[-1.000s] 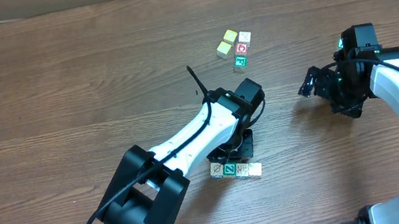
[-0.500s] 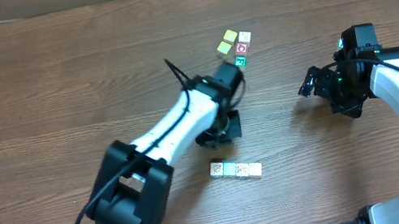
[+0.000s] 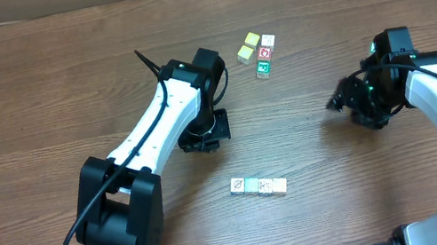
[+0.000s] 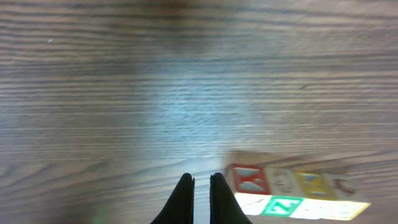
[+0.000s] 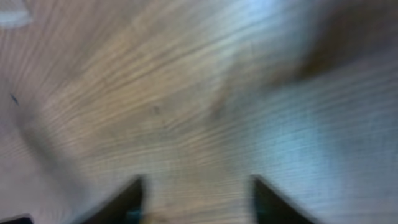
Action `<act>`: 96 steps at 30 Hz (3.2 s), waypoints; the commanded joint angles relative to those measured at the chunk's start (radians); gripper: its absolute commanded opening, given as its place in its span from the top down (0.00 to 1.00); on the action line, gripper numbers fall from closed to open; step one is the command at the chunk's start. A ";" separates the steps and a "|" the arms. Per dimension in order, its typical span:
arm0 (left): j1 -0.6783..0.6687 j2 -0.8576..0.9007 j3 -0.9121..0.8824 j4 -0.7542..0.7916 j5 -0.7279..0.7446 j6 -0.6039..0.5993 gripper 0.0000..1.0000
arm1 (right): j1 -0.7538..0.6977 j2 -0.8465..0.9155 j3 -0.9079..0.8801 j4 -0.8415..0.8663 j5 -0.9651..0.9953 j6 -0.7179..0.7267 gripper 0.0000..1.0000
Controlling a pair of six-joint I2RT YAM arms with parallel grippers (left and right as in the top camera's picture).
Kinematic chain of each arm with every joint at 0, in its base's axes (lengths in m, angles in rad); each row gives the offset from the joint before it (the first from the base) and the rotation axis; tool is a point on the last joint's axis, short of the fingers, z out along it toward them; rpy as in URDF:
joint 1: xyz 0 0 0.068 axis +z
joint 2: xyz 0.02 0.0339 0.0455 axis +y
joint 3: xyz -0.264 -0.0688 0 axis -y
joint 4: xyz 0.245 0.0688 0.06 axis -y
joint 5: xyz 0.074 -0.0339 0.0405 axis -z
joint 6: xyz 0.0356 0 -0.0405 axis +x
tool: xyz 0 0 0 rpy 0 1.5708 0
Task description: Flip 3 blocks
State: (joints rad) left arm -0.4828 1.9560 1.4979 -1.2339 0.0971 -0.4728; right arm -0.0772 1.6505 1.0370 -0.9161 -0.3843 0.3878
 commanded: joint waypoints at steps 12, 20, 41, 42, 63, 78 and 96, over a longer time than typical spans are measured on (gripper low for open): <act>-0.002 -0.026 -0.307 0.171 0.087 0.032 0.96 | 0.114 -0.003 -0.215 -0.114 -0.092 -0.019 0.96; 0.003 -0.080 -0.319 0.187 0.007 -0.010 0.96 | 0.186 -0.007 -0.295 0.074 -0.132 -0.056 0.96; -0.049 -0.760 -0.676 0.387 -0.081 -0.144 0.96 | 0.684 -0.422 -0.332 0.091 0.465 0.473 0.96; -0.050 -0.749 -0.699 0.429 -0.081 -0.144 0.96 | 0.712 -0.415 -0.343 0.107 0.485 0.512 0.96; -0.047 -0.367 -0.660 0.621 0.050 -0.103 0.96 | 0.776 -0.231 -0.369 0.235 0.341 0.679 0.96; -0.055 -0.366 -0.660 0.639 0.181 -0.102 0.96 | 0.777 -0.230 -0.370 0.254 0.330 0.678 0.96; -0.055 -0.365 -0.660 0.609 0.181 -0.099 0.96 | 0.777 -0.230 -0.370 0.300 0.289 0.637 0.96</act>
State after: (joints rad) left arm -0.5308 1.5883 0.8192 -0.6224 0.2623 -0.5926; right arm 0.6952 1.4185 0.6727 -0.6167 -0.0818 1.0389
